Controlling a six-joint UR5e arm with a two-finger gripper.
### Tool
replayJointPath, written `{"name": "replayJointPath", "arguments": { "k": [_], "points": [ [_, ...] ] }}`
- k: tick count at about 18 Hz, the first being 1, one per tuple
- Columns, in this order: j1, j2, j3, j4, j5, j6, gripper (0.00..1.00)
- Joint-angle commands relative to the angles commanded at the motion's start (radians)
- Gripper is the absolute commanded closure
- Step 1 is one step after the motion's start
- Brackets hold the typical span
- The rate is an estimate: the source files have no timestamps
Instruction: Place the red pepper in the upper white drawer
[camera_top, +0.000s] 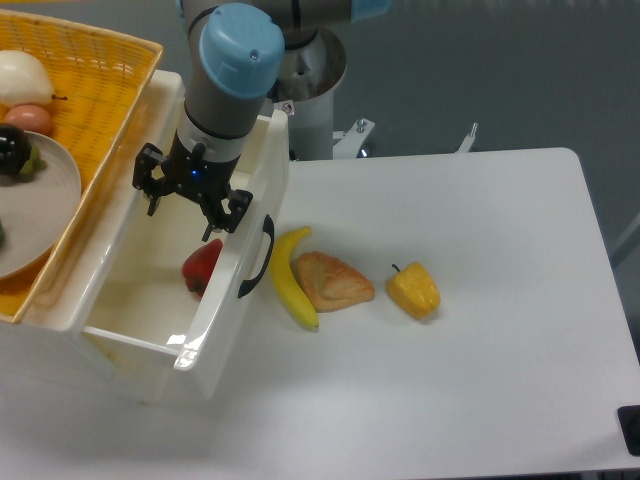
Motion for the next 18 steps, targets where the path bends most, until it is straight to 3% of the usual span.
{"name": "replayJointPath", "arguments": {
  "k": [7, 18],
  "points": [
    [0.011, 0.003, 0.023, -0.008, 0.000, 0.002, 0.28],
    [0.086, 0.014, 0.049, 0.002, 0.000, 0.035, 0.23]
  ]
}}
